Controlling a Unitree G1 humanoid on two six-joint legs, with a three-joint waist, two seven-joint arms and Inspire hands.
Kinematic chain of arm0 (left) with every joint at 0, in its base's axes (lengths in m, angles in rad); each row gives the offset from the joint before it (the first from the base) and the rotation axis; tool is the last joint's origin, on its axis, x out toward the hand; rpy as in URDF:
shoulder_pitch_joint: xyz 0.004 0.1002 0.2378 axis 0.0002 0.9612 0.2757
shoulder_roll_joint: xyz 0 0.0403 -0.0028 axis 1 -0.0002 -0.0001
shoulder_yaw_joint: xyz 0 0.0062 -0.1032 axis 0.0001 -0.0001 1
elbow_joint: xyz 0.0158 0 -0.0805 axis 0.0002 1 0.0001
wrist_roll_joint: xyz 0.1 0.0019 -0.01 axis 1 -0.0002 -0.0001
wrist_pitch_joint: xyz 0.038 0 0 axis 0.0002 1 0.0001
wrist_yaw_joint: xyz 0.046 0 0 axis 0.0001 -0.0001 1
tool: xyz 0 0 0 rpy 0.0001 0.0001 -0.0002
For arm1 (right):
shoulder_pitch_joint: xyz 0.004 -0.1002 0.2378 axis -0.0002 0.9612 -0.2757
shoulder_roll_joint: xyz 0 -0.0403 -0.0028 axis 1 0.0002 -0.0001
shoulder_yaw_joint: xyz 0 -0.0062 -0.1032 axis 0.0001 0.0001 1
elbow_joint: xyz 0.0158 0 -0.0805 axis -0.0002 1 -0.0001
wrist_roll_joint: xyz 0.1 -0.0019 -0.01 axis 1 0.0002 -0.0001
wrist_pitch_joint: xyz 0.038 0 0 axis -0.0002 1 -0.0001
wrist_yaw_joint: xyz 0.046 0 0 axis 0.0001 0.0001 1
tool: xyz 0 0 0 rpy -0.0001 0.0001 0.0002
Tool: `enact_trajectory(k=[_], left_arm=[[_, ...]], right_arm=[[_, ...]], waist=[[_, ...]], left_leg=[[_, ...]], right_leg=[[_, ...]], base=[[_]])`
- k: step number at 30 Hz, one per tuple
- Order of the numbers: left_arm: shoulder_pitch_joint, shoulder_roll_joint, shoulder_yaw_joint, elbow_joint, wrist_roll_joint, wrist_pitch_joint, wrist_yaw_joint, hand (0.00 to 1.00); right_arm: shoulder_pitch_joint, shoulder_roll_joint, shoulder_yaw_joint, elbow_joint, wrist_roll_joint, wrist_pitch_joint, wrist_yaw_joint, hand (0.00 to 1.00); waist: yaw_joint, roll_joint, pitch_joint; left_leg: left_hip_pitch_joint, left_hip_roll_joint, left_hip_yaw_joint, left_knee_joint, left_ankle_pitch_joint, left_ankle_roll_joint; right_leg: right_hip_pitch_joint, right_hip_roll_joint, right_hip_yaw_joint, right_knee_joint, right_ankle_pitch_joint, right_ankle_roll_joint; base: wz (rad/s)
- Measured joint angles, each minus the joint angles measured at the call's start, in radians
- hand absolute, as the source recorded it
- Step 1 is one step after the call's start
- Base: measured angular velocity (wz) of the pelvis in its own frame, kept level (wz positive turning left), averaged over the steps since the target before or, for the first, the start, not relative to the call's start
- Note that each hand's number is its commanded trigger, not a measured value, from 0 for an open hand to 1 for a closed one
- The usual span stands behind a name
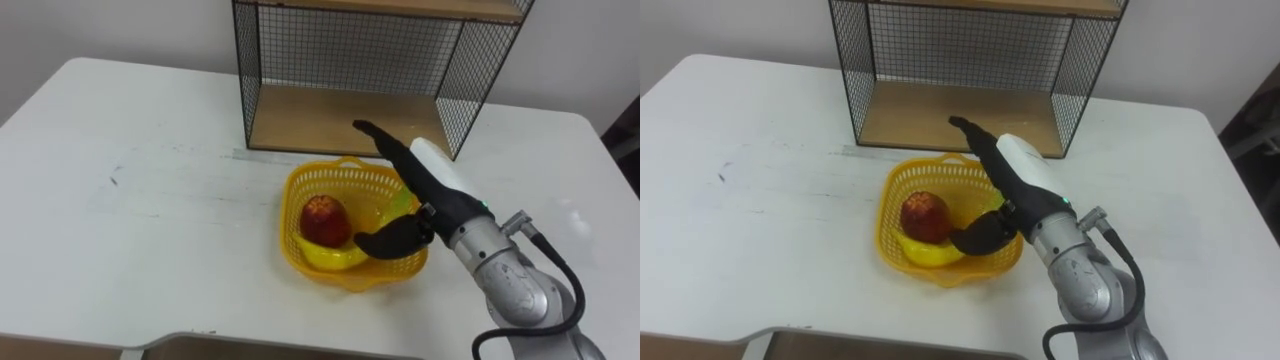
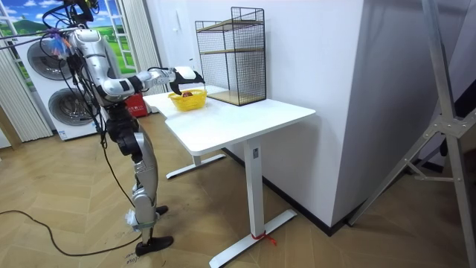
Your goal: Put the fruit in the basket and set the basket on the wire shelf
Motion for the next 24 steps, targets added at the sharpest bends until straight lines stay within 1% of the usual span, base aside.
enact_trajectory(k=[4,6,9,10,11,12,14,15,16,17,18,19,20,21,23,24], left_arm=[[0.005,0.000,0.016,0.035,-0.042,-0.013,0.001,0.00],[0.002,0.000,0.025,0.041,-0.075,-0.017,0.001,0.00],[0.019,-0.001,0.041,0.044,-0.146,-0.020,0.009,0.00],[0.025,-0.002,0.053,0.053,-0.200,-0.023,0.021,0.00],[0.028,-0.003,0.076,0.057,-0.244,-0.026,0.028,0.00],[0.031,-0.004,0.094,0.058,-0.264,-0.031,0.033,0.00],[0.043,-0.004,0.155,0.064,-0.346,-0.042,0.063,0.00],[0.046,-0.005,0.169,0.068,-0.368,-0.049,0.072,0.00],[0.051,-0.007,0.196,0.084,-0.409,-0.059,0.091,0.00],[0.054,-0.008,0.233,0.098,-0.461,-0.061,0.107,0.00],[0.058,-0.008,0.251,0.101,-0.485,-0.061,0.116,0.00],[0.070,-0.008,0.277,0.102,-0.537,-0.061,0.138,0.00],[0.079,-0.009,0.303,0.100,-0.586,-0.061,0.163,0.00],[0.081,-0.009,0.319,0.098,-0.607,-0.062,0.176,0.00],[0.087,-0.008,0.384,0.095,-0.698,-0.077,0.237,0.00],[0.088,-0.008,0.402,0.095,-0.724,-0.081,0.252,0.00]], right_arm=[[0.001,0.001,-0.024,0.000,0.026,-0.009,-0.015,0.00],[0.002,0.000,-0.047,0.000,0.084,-0.019,-0.044,0.00],[0.006,0.001,-0.080,0.000,0.200,-0.033,-0.114,0.00],[0.006,0.004,-0.098,0.000,0.240,-0.033,-0.142,0.00],[0.008,0.005,-0.121,0.000,0.262,-0.039,-0.167,0.00],[0.011,0.006,-0.133,0.001,0.267,-0.044,-0.178,0.00],[0.028,0.007,-0.187,0.001,0.311,-0.057,-0.227,0.00],[0.032,0.007,-0.200,0.002,0.318,-0.060,-0.239,0.00],[0.034,0.007,-0.221,0.008,0.328,-0.063,-0.259,0.00],[0.040,0.007,-0.246,0.009,0.352,-0.068,-0.282,0.00],[0.043,0.006,-0.257,0.009,0.366,-0.068,-0.297,0.00],[0.051,0.006,-0.276,0.009,0.391,-0.068,-0.329,0.00],[0.064,0.006,-0.297,0.009,0.417,-0.069,-0.364,0.00],[0.073,0.005,-0.309,0.009,0.432,-0.070,-0.379,0.00],[0.090,0.005,-0.353,0.009,0.495,-0.070,-0.440,0.00],[0.091,0.005,-0.365,0.009,0.514,-0.070,-0.453,0.00]], waist=[[-0.008,0.004,-0.0001],[-0.015,0.006,-0.0001],[-0.028,0.007,-0.0010],[-0.033,0.008,-0.0014],[-0.034,0.009,-0.0018],[-0.034,0.009,-0.0018],[-0.037,0.016,-0.0022],[-0.038,0.019,-0.0020],[-0.041,0.025,-0.0013],[-0.048,0.032,-0.0024],[-0.049,0.033,-0.0037],[-0.049,0.041,-0.0026],[-0.053,0.042,-0.0031],[-0.052,0.044,-0.0039],[-0.052,0.042,-0.0028],[-0.051,0.043,-0.0031]], left_leg=[[0.001,0.000,-0.002,0.001,0.000,0.000],[-0.001,0.000,-0.002,0.001,0.000,0.000],[-0.003,0.000,-0.002,0.001,0.000,0.000],[-0.003,0.000,-0.001,0.001,0.000,0.000],[-0.002,0.000,-0.001,0.006,0.000,0.000],[-0.002,0.000,-0.002,0.006,0.000,0.000],[0.001,0.000,-0.001,0.006,0.000,0.000],[0.001,0.000,-0.002,0.006,0.000,0.000],[0.002,0.000,-0.001,0.004,0.000,0.000],[0.003,0.000,-0.002,0.001,0.000,0.000],[0.004,0.000,-0.002,0.000,0.000,0.000],[0.009,0.000,-0.001,-0.006,0.000,0.000],[0.016,0.000,-0.001,-0.010,0.000,0.000],[0.016,-0.001,-0.001,-0.011,0.000,0.000],[0.016,-0.003,0.000,-0.012,0.001,0.000],[0.015,-0.003,0.000,-0.012,0.001,0.000]], right_leg=[[0.002,0.000,0.000,0.000,0.000,0.000],[0.000,0.000,-0.001,0.000,0.000,0.000],[0.001,0.000,0.000,-0.008,0.000,0.000],[0.001,0.000,0.001,-0.009,0.000,0.000],[0.001,0.000,0.002,-0.008,0.000,0.000],[0.001,0.000,0.002,-0.008,0.000,0.000],[0.003,0.000,0.002,-0.007,0.000,0.000],[0.004,0.000,0.002,-0.006,0.001,0.001],[0.004,0.000,0.001,-0.006,0.001,0.001],[0.003,0.000,0.001,-0.006,0.001,0.001],[0.004,0.000,0.000,-0.006,0.001,0.001],[0.006,0.000,0.001,-0.006,0.001,0.001],[0.006,-0.001,0.000,-0.008,0.001,0.001],[0.007,-0.001,-0.001,-0.008,0.000,0.001],[0.005,-0.003,0.001,-0.009,-0.003,0.001],[0.004,-0.003,0.002,-0.009,-0.003,0.002]], base=[[0.00],[0.00],[0.00],[0.00],[0.00],[0.00],[0.00],[0.00],[0.00],[0.00],[0.00],[0.00],[0.00],[0.00],[0.00],[0.00]])
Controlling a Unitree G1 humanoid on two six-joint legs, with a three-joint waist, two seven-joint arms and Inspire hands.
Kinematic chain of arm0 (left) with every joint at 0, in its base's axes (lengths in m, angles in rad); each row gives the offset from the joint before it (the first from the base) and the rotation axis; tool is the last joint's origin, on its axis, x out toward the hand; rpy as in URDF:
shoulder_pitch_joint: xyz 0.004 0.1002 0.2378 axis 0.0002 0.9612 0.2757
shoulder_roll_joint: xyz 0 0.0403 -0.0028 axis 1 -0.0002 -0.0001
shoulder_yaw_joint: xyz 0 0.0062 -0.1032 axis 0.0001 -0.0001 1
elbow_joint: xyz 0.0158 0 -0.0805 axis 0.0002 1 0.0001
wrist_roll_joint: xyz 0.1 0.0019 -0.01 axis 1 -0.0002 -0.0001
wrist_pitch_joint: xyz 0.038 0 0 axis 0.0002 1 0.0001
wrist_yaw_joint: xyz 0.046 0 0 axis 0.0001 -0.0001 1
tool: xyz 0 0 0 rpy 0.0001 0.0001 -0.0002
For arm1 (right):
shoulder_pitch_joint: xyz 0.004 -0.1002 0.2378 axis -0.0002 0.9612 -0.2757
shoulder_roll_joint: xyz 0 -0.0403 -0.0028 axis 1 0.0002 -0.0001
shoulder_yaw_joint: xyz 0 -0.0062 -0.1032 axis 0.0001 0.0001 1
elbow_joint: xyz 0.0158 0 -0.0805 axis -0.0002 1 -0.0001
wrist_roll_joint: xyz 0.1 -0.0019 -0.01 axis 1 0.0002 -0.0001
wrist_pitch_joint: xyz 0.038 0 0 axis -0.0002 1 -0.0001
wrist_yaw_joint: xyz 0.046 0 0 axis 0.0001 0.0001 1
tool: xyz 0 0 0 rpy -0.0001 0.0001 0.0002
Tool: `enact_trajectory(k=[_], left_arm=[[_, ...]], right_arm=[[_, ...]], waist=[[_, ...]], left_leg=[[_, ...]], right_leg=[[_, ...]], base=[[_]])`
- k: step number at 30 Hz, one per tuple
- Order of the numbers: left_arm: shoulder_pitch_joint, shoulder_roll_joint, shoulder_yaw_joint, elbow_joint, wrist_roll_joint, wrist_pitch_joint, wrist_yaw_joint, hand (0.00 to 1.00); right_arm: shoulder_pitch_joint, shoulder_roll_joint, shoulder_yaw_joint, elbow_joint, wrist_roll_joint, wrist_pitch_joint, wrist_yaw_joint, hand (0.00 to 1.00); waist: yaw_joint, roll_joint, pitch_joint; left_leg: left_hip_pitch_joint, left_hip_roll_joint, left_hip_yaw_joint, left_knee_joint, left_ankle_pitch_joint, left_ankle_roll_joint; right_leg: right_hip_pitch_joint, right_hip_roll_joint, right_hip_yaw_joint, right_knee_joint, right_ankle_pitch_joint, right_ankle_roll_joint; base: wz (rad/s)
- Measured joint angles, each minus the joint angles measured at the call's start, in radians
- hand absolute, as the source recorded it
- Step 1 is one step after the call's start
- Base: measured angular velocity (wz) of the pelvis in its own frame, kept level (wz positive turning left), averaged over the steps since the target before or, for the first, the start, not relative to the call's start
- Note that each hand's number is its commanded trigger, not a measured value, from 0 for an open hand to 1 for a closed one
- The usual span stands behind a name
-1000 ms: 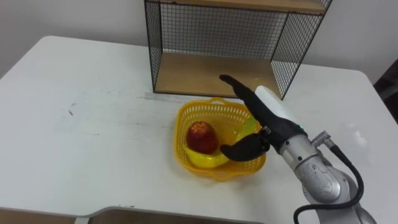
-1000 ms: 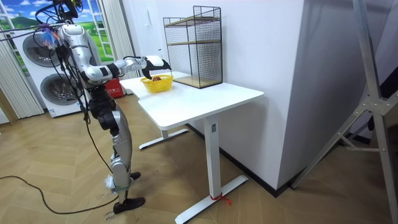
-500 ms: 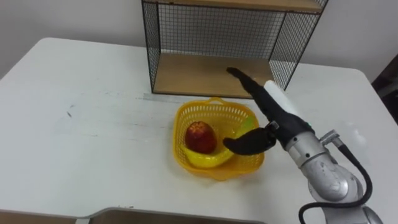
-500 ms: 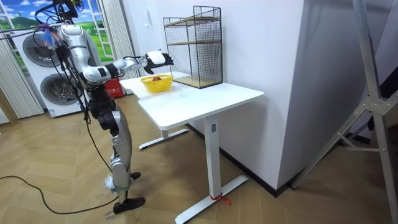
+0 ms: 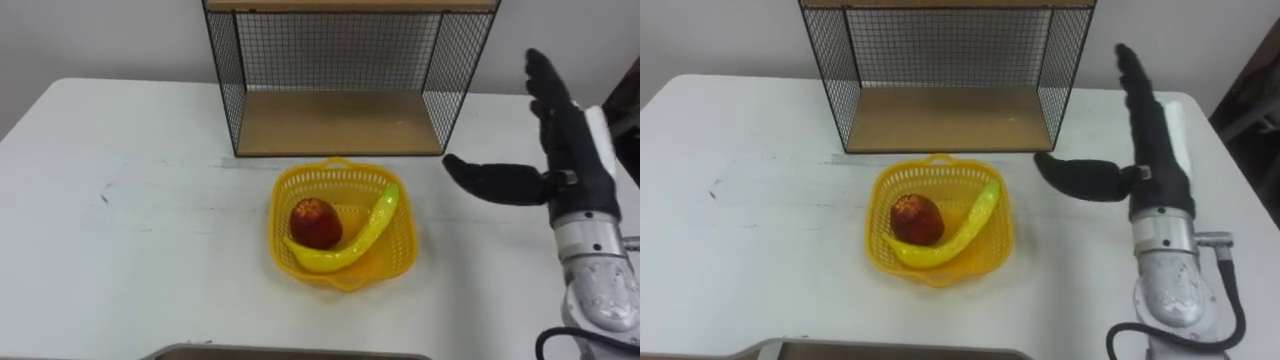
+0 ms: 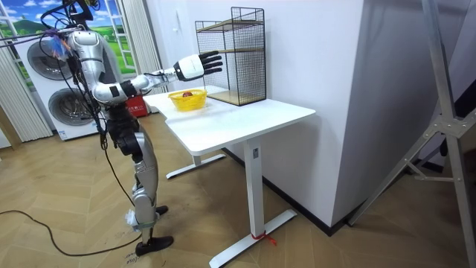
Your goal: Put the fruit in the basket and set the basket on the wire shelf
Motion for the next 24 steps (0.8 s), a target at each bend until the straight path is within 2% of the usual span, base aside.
enact_trajectory(k=[2,3,6,9,11,13,14,15,17,19,21,23,24], left_arm=[[0.001,0.001,0.067,-0.003,-0.092,-0.023,0.071,0.00],[0.002,0.002,0.083,-0.006,-0.114,-0.025,0.089,0.00],[0.004,0.002,0.140,-0.049,-0.207,-0.029,0.187,0.00],[0.009,0.002,0.198,-0.149,-0.281,-0.029,0.316,0.00],[0.025,0.002,0.214,-0.303,-0.298,-0.036,0.406,0.00],[0.015,0.003,0.254,-0.406,-0.296,-0.041,0.469,0.00],[0.002,0.005,0.279,-0.461,-0.296,-0.061,0.515,0.00],[0.000,0.005,0.284,-0.498,-0.296,-0.064,0.542,0.00],[0.005,0.005,0.285,-0.671,-0.294,-0.079,0.633,0.00],[0.006,0.008,0.290,-0.774,-0.291,-0.096,0.678,0.00],[-0.008,0.008,0.307,-0.873,-0.271,-0.098,0.713,0.00],[-0.018,0.010,0.320,-1.012,-0.212,-0.110,0.743,0.00],[-0.016,0.011,0.321,-1.044,-0.202,-0.119,0.747,0.00]], right_arm=[[0.002,0.000,-0.045,0.004,0.061,-0.002,-0.069,0.00],[0.002,0.000,-0.053,0.007,0.069,-0.002,-0.086,0.00],[0.019,0.001,-0.094,0.024,0.075,-0.007,-0.163,0.00],[0.035,0.001,-0.115,0.024,0.074,-0.007,-0.235,0.00],[0.058,0.001,-0.117,0.023,0.074,-0.007,-0.279,0.00],[0.082,0.001,-0.119,0.018,0.074,-0.007,-0.299,0.00],[0.094,0.001,-0.121,0.018,0.074,-0.007,-0.308,0.00],[0.099,0.001,-0.121,0.018,0.074,-0.007,-0.312,0.00],[0.119,0.001,-0.123,0.020,0.074,-0.007,-0.316,0.00],[0.126,0.001,-0.123,0.020,0.073,-0.007,-0.321,0.00],[0.134,0.001,-0.128,0.021,0.072,-0.008,-0.323,0.00],[0.134,0.000,-0.153,0.022,0.065,-0.014,-0.322,0.00],[0.134,0.000,-0.159,0.023,0.062,-0.020,-0.322,0.00]], waist=[[-0.001,0.005,-0.0005],[-0.001,0.008,0.0012],[-0.001,0.005,-0.0017],[-0.005,0.008,-0.0046],[0.005,0.012,-0.0072],[0.020,0.019,-0.0129],[0.029,0.022,-0.0149],[0.030,0.024,-0.0158],[0.032,0.027,-0.0151],[0.034,0.032,-0.0146],[0.043,0.035,-0.0147],[0.055,0.035,-0.0144],[0.056,0.036,-0.0141]], left_leg=[[0.000,-0.001,0.001,0.000,0.000,0.000],[0.001,-0.001,0.001,0.000,0.000,0.000],[0.000,-0.001,0.000,0.001,0.000,0.000],[-0.002,-0.004,-0.010,-0.003,0.000,0.001],[0.002,-0.004,-0.011,-0.002,0.000,0.001],[0.006,-0.005,-0.011,-0.005,0.000,0.001],[0.008,-0.006,-0.011,-0.010,0.000,0.001],[0.008,-0.007,-0.012,-0.010,0.001,0.002],[0.007,-0.008,-0.013,-0.009,0.002,0.003],[0.006,-0.010,-0.014,-0.007,0.002,0.004],[0.007,-0.010,-0.015,-0.006,0.002,0.004],[0.007,-0.011,-0.013,-0.002,0.003,0.004],[0.006,-0.011,-0.014,-0.002,0.003,0.005]], right_leg=[[-0.001,-0.001,0.001,0.000,0.000,0.001],[-0.001,-0.001,0.001,0.000,0.000,0.001],[-0.004,-0.001,0.000,0.000,0.000,0.001],[0.000,-0.002,-0.008,0.000,-0.001,0.002],[0.008,-0.002,-0.009,0.001,-0.001,0.002],[0.010,-0.004,-0.009,0.002,-0.001,0.002],[0.011,-0.005,-0.007,0.003,-0.002,0.003],[0.012,-0.005,-0.007,0.003,-0.002,0.003],[0.010,-0.007,-0.008,0.003,-0.002,0.003],[0.007,-0.008,-0.005,0.002,-0.002,0.004],[0.006,-0.008,0.001,0.002,-0.003,0.005],[0.003,-0.008,-0.001,0.004,-0.003,0.005],[0.002,-0.008,-0.001,0.004,-0.003,0.005]], base=[[0.00],[0.00],[0.01],[0.08],[0.02],[0.00],[0.00],[0.00],[0.00],[0.00],[0.00],[0.00],[0.00]])
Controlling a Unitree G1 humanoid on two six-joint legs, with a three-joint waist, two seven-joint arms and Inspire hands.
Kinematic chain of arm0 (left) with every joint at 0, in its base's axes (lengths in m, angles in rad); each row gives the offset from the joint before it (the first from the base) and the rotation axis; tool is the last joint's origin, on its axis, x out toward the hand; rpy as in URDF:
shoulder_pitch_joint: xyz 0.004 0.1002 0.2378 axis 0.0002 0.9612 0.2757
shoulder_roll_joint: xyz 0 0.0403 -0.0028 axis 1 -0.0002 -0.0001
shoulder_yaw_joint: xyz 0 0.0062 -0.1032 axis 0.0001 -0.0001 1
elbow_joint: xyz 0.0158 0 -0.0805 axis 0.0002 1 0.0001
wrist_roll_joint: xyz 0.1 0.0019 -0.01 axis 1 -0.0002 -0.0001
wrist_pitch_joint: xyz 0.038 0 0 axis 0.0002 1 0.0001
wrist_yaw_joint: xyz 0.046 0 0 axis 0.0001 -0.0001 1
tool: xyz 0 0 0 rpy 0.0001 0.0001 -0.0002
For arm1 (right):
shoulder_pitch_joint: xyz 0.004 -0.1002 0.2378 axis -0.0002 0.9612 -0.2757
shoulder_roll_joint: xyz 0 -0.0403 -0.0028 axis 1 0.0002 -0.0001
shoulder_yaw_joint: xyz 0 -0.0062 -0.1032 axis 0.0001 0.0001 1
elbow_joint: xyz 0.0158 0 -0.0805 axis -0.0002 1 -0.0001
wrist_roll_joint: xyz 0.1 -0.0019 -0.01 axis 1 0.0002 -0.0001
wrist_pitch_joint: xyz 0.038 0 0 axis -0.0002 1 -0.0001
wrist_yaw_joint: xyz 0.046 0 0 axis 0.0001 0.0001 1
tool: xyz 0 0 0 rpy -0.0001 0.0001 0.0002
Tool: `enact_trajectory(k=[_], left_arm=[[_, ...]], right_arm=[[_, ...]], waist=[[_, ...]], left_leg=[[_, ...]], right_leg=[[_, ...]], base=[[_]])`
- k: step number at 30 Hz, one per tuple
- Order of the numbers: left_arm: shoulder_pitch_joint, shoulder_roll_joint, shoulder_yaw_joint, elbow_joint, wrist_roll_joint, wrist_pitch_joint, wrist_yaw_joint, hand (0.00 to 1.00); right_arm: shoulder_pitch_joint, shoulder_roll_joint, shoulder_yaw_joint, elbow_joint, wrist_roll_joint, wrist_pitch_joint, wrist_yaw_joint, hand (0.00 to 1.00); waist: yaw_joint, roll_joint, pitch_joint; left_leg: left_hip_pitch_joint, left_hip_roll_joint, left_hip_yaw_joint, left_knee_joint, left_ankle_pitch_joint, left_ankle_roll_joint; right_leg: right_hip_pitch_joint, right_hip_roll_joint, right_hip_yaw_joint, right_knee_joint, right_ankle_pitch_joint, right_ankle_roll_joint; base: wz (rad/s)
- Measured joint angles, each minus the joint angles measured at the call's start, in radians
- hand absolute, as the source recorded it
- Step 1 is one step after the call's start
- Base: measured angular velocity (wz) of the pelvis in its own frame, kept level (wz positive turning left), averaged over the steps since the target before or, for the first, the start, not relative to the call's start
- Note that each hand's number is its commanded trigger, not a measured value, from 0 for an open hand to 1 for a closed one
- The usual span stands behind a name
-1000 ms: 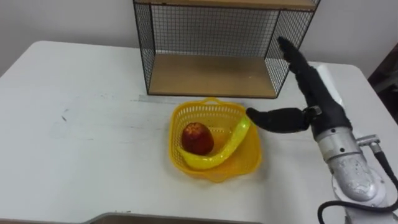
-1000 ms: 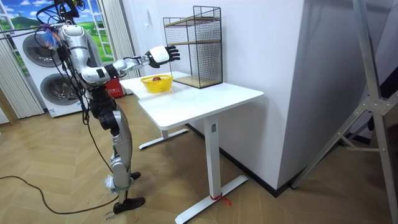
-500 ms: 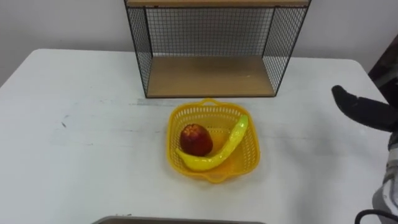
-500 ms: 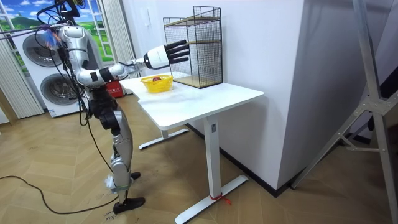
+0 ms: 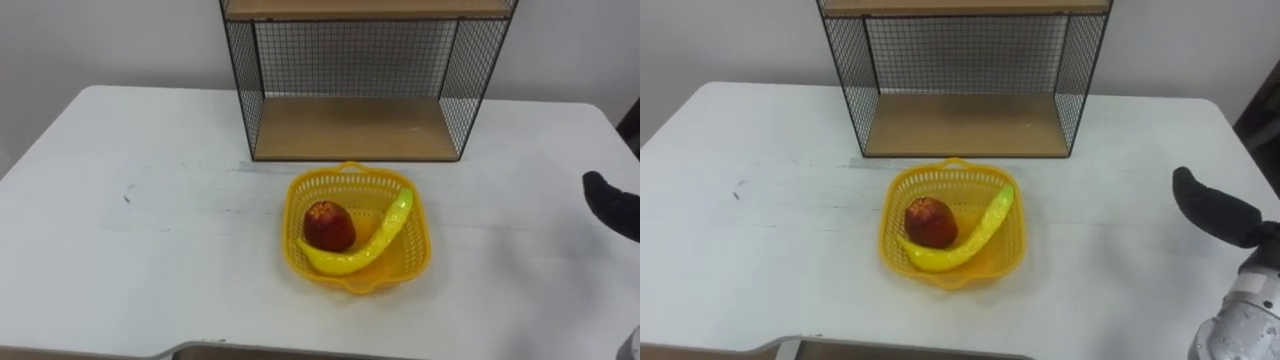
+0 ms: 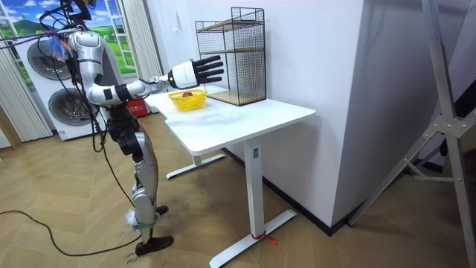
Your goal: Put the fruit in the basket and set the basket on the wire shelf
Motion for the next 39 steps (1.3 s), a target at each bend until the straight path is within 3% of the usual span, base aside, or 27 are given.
enact_trajectory(k=[2,7,10,13,18,22,23,26,31,35,39], left_arm=[[0.005,0.000,0.000,-0.113,0.025,-0.019,0.009,0.00],[0.003,0.000,-0.007,-0.287,0.043,-0.020,0.004,0.00],[0.002,0.000,-0.027,-0.347,0.088,-0.020,-0.025,0.00],[-0.003,0.000,-0.065,-0.353,0.097,-0.019,-0.084,0.00],[-0.003,0.000,-0.161,-0.354,0.102,-0.016,-0.210,0.00],[-0.003,-0.001,-0.295,-0.353,0.085,-0.012,-0.347,0.00],[-0.003,-0.003,-0.324,-0.349,0.078,-0.007,-0.394,0.00],[-0.004,-0.008,-0.387,-0.343,0.039,0.009,-0.495,0.00],[-0.018,-0.008,-0.464,-0.323,-0.041,0.025,-0.617,0.00],[-0.027,-0.011,-0.512,-0.313,-0.098,0.026,-0.706,0.00],[-0.027,-0.016,-0.530,-0.313,-0.113,0.027,-0.780,0.00]], right_arm=[[0.000,0.000,-0.016,0.008,-0.017,-0.023,-0.003,0.00],[0.000,0.000,-0.016,0.011,-0.017,-0.025,0.007,0.00],[0.000,0.000,-0.011,0.011,-0.016,-0.025,0.018,0.00],[0.000,0.000,-0.005,0.011,0.006,-0.025,0.042,0.00],[0.000,0.000,0.031,0.012,0.115,-0.024,0.119,0.00],[-0.006,0.001,0.107,0.054,0.174,-0.027,0.213,0.00],[-0.006,0.002,0.127,0.065,0.191,-0.026,0.243,0.00],[-0.007,0.011,0.138,0.068,0.221,-0.026,0.314,0.00],[-0.024,0.015,0.147,0.068,0.268,-0.026,0.370,0.00],[-0.030,0.018,0.184,0.108,0.339,-0.026,0.423,0.00],[-0.030,0.033,0.205,0.119,0.377,-0.026,0.452,0.00]], waist=[[0.001,0.000,0.0009],[-0.003,0.007,0.0047],[-0.004,0.013,0.0116],[-0.006,0.017,0.0159],[-0.012,0.014,0.0159],[-0.022,-0.010,0.0163],[-0.027,-0.019,0.0219],[-0.034,-0.031,0.0241],[-0.050,-0.017,0.0276],[-0.060,0.001,0.0237],[-0.061,-0.005,0.0274]], left_leg=[[-0.001,-0.001,-0.001,-0.001,0.000,0.000],[-0.001,-0.001,-0.001,-0.001,0.000,0.000],[-0.002,-0.001,-0.005,-0.002,0.000,0.000],[-0.002,-0.001,-0.008,-0.003,0.000,0.000],[-0.005,-0.002,-0.007,-0.005,0.001,0.000],[-0.001,-0.002,-0.007,-0.001,0.001,0.000],[-0.003,-0.002,-0.007,0.000,0.001,0.000],[-0.009,-0.002,-0.007,0.001,0.000,0.001],[-0.021,-0.002,-0.004,0.003,0.000,0.001],[-0.018,-0.001,0.002,0.000,0.002,0.002],[-0.013,0.000,0.011,-0.001,0.002,0.003]], right_leg=[[-0.004,0.000,-0.002,-0.002,0.000,0.000],[-0.004,0.000,-0.002,-0.003,0.000,0.000],[-0.004,0.000,-0.004,-0.002,0.000,0.000],[-0.005,0.000,-0.008,-0.002,0.000,0.000],[-0.008,0.000,-0.007,-0.004,-0.001,0.001],[-0.002,0.000,-0.008,-0.003,-0.001,0.001],[-0.002,0.000,-0.008,-0.002,-0.001,0.001],[-0.004,-0.001,-0.004,0.000,0.001,0.002],[-0.011,0.000,0.001,0.001,0.001,0.001],[-0.024,0.000,0.008,0.009,0.001,0.001],[-0.027,0.000,0.017,0.013,0.001,0.001]], base=[[0.00],[0.00],[0.01],[0.01],[0.00],[0.00],[0.00],[0.00],[-0.01],[-0.04],[-0.07]])
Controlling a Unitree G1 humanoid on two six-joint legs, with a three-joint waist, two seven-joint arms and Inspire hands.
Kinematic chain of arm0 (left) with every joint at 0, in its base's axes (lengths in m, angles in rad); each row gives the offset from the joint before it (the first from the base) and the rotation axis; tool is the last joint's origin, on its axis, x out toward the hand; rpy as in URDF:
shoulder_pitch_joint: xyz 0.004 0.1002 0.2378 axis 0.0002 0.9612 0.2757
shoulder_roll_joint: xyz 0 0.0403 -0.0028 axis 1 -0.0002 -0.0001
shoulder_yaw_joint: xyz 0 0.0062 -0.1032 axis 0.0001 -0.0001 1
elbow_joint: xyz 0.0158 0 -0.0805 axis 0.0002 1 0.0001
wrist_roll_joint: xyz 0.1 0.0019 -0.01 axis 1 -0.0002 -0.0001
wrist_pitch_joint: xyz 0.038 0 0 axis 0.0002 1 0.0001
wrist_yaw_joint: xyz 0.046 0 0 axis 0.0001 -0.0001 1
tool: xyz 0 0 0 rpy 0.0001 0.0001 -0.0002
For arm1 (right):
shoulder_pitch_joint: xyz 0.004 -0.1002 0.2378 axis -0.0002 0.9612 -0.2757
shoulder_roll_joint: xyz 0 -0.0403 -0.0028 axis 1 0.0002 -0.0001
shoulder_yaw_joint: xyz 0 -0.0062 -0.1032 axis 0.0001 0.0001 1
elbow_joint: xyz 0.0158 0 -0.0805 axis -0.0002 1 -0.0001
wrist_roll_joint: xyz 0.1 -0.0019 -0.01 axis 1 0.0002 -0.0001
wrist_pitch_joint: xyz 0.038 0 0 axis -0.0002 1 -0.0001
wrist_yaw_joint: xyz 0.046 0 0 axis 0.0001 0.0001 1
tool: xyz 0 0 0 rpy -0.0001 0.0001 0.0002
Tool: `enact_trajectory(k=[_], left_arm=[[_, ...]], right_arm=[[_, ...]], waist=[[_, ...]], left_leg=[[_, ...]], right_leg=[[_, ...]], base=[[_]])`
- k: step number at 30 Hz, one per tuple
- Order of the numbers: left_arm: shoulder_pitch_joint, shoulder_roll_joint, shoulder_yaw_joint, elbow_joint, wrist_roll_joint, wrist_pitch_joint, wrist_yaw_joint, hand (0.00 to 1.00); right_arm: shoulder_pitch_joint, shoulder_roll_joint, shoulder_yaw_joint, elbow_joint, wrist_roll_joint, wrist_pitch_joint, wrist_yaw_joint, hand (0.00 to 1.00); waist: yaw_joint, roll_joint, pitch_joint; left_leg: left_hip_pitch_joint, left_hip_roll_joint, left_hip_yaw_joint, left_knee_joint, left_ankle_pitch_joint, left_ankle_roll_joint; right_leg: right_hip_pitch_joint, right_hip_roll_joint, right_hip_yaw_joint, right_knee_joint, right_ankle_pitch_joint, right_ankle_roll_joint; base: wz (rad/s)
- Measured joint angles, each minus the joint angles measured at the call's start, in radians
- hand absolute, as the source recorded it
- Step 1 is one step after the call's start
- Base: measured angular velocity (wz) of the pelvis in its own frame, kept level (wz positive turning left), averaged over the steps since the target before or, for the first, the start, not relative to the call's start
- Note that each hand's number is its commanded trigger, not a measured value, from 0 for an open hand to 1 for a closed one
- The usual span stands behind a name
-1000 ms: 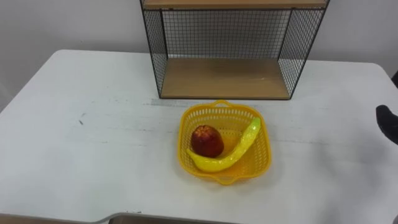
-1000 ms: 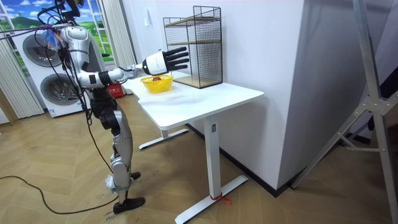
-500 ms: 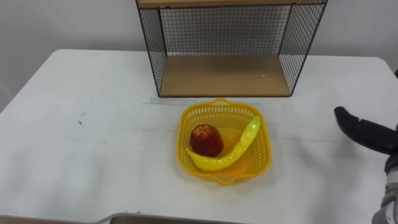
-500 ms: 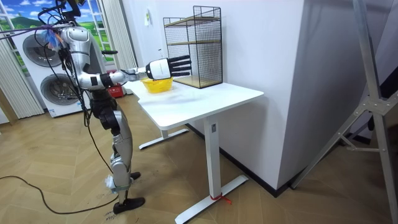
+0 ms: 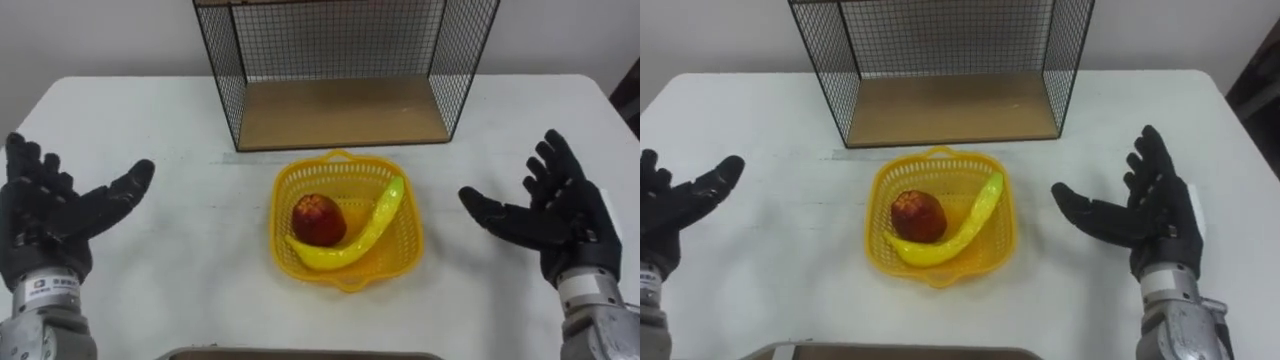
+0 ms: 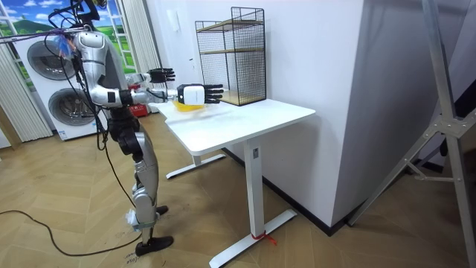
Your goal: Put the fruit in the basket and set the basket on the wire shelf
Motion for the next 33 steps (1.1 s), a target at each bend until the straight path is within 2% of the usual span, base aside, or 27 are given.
enact_trajectory(k=[1,5,10,15,18,21,24,26,29,33], left_arm=[[0.000,0.000,-0.003,0.001,-0.002,0.004,-0.019,0.00],[-0.002,-0.001,-0.041,0.065,-0.001,0.017,-0.071,0.00],[-0.002,-0.004,-0.078,0.118,-0.042,0.057,-0.108,0.00],[-0.003,-0.004,-0.078,0.118,-0.088,0.060,-0.152,0.00],[-0.003,-0.005,-0.084,0.124,-0.097,0.063,-0.180,0.00],[-0.003,-0.021,-0.089,0.145,-0.096,0.066,-0.190,0.00],[-0.003,-0.032,-0.109,0.178,-0.097,0.088,-0.207,0.00],[-0.003,-0.039,-0.116,0.185,-0.097,0.109,-0.223,0.00],[-0.003,-0.042,-0.118,0.195,-0.097,0.114,-0.236,0.00],[-0.003,-0.044,-0.121,0.216,-0.098,0.115,-0.251,0.00]], right_arm=[[0.000,0.009,0.002,0.000,0.005,0.000,0.007,0.00],[-0.006,0.035,0.015,0.027,0.005,0.000,0.016,0.00],[-0.023,0.040,0.033,0.047,0.034,0.009,0.043,0.00],[-0.038,0.048,0.042,0.047,0.042,0.009,0.073,0.00],[-0.039,0.057,0.047,0.057,0.052,0.009,0.086,0.00],[-0.044,0.066,0.056,0.076,0.052,0.009,0.097,0.00],[-0.046,0.069,0.071,0.094,0.052,0.013,0.111,0.00],[-0.046,0.072,0.080,0.094,0.054,0.031,0.122,0.00],[-0.046,0.075,0.080,0.093,0.082,0.038,0.139,0.00],[-0.047,0.079,0.081,0.093,0.111,0.041,0.160,0.00]], waist=[[-0.001,-0.006,0.0015],[-0.004,-0.023,-0.0034],[-0.019,-0.029,-0.0023],[-0.027,-0.028,-0.0026],[-0.026,-0.028,-0.0025],[-0.026,-0.022,-0.0015],[-0.027,-0.010,-0.0004],[-0.028,-0.003,-0.0027],[-0.028,0.005,-0.0036],[-0.026,0.002,-0.0020]], left_leg=[[0.001,0.000,0.001,0.000,0.000,0.000],[0.013,0.000,0.001,0.001,0.000,0.000],[0.016,0.000,-0.002,0.004,0.000,0.000],[0.013,0.000,-0.002,0.006,0.000,0.000],[0.017,0.000,-0.001,0.008,0.000,0.000],[0.015,0.001,-0.001,0.009,0.000,0.000],[0.008,0.001,-0.001,0.013,-0.001,0.000],[-0.003,0.003,-0.001,0.015,-0.001,0.000],[-0.004,0.004,0.003,0.014,-0.001,0.000],[0.003,0.005,0.007,0.013,-0.001,0.000]], right_leg=[[0.000,0.000,0.001,0.000,0.000,0.000],[0.015,0.000,-0.001,0.000,0.000,0.000],[0.021,0.000,-0.004,0.002,0.000,0.000],[0.022,0.000,-0.004,0.003,0.000,-0.001],[0.022,0.000,-0.004,0.002,0.000,-0.001],[0.021,0.000,-0.004,0.002,0.001,-0.001],[0.016,0.000,-0.004,0.003,0.001,-0.001],[0.004,0.001,-0.005,0.006,0.002,-0.003],[-0.001,0.001,-0.002,0.012,0.002,-0.003],[-0.001,0.001,0.001,0.017,0.002,-0.003]], base=[[-0.04],[0.00],[0.00],[0.00],[0.00],[0.00],[0.00],[0.00],[-0.03],[-0.02]])
